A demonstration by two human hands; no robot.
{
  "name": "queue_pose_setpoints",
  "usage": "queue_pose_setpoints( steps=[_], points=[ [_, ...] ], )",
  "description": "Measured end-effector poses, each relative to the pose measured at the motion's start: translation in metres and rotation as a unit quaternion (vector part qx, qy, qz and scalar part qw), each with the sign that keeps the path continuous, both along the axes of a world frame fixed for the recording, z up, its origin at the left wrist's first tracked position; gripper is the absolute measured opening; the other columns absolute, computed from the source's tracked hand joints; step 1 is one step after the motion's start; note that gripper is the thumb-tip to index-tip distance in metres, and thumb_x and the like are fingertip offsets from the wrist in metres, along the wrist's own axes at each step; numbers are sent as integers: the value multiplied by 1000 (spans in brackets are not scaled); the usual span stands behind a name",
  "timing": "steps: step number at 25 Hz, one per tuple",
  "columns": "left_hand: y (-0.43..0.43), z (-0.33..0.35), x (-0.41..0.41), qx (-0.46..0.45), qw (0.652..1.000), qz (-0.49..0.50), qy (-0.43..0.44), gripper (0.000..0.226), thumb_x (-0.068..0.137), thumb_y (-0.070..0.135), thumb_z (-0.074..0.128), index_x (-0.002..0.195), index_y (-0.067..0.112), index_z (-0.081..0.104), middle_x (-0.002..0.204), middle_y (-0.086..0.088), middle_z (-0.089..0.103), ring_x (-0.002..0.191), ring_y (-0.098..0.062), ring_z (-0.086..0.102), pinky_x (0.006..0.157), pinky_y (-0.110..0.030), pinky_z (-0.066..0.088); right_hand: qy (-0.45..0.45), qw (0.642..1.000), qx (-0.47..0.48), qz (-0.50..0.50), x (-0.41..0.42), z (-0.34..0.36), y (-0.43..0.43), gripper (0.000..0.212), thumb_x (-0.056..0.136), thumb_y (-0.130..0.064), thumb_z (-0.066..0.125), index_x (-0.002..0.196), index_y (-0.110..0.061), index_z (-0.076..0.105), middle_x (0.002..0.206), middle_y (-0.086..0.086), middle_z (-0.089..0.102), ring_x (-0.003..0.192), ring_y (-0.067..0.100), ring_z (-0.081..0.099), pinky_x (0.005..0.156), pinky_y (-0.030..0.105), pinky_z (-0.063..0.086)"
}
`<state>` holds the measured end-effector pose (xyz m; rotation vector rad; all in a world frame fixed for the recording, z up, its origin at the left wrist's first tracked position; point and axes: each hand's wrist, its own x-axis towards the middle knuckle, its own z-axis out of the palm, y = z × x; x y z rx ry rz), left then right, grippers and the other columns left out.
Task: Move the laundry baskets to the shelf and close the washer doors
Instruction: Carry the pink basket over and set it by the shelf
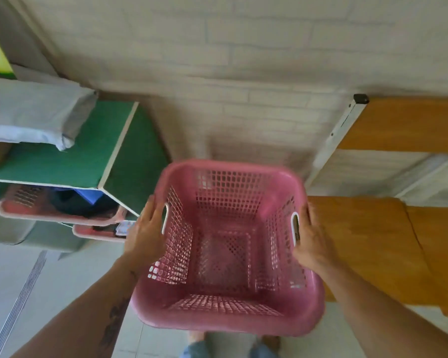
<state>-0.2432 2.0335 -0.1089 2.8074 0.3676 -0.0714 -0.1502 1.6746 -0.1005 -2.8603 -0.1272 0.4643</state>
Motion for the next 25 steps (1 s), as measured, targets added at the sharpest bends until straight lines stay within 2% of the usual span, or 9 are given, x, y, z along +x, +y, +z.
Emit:
queue_pose_setpoints(
  steps=[3,6,11,14,17,19,21,23,25],
  points=[
    [14,-69,-4,-18,999,-16,24,83,69,-18,53,148,-2,32,158,-28,17,143,-46,28,100,-57,46,27,999,-28,-13,-3,-61,20,122,65,-4,81,154,-15,-2,164,6,-5,104,36,60,61,29,47],
    [24,-126,-14,7,994,-49,95,81,76,-9,50,152,0,21,161,-25,5,148,-42,12,103,-50,46,63,997,-25,-41,-15,-114,30,134,63,0,83,153,-26,-13,163,1,-12,104,30,59,56,24,54],
    [19,-167,-20,-22,995,-34,86,102,54,-14,70,148,5,35,156,-22,26,122,-51,53,63,-45,59,76,995,-27,-51,-22,-150,33,133,62,-2,86,155,-21,-7,164,2,-11,122,35,52,74,29,55],
    [23,-156,-18,-46,988,-12,145,97,66,-4,65,153,14,27,163,-15,15,134,-41,44,82,-45,56,107,993,-9,-53,-20,-133,34,121,69,-1,78,155,-22,-5,164,1,-5,122,35,53,73,31,58],
    [26,-116,2,-72,977,6,199,73,73,6,56,143,10,37,153,-15,35,130,-35,47,97,-44,51,122,990,38,-53,-17,-92,34,96,75,-5,73,151,-23,18,150,5,32,101,24,63,64,27,58],
    [18,-73,17,-103,973,17,207,60,68,1,54,127,10,47,132,-12,52,111,-31,57,90,-44,55,120,989,43,-78,-23,-55,31,76,82,-19,71,146,-19,31,145,4,40,111,23,59,87,35,56],
    [2,-28,28,-133,974,28,181,52,67,-1,51,117,16,54,114,-5,61,90,-23,61,74,-38,58,130,986,32,-103,-34,-18,24,75,87,-31,66,150,-15,28,157,5,30,138,28,39,110,42,38],
    [-22,16,39,-136,979,-2,151,46,73,1,51,113,20,61,107,2,66,75,-11,60,55,-22,49,142,979,50,-135,-48,25,8,75,89,-30,63,151,-13,25,160,5,24,146,26,26,118,44,26],
    [-53,55,51,-129,980,-64,141,42,77,3,51,111,23,66,96,7,68,67,-7,61,46,-15,43,139,974,69,-168,-62,66,-18,72,89,-25,59,151,-13,26,159,5,25,145,26,27,117,43,28]
  ],
)
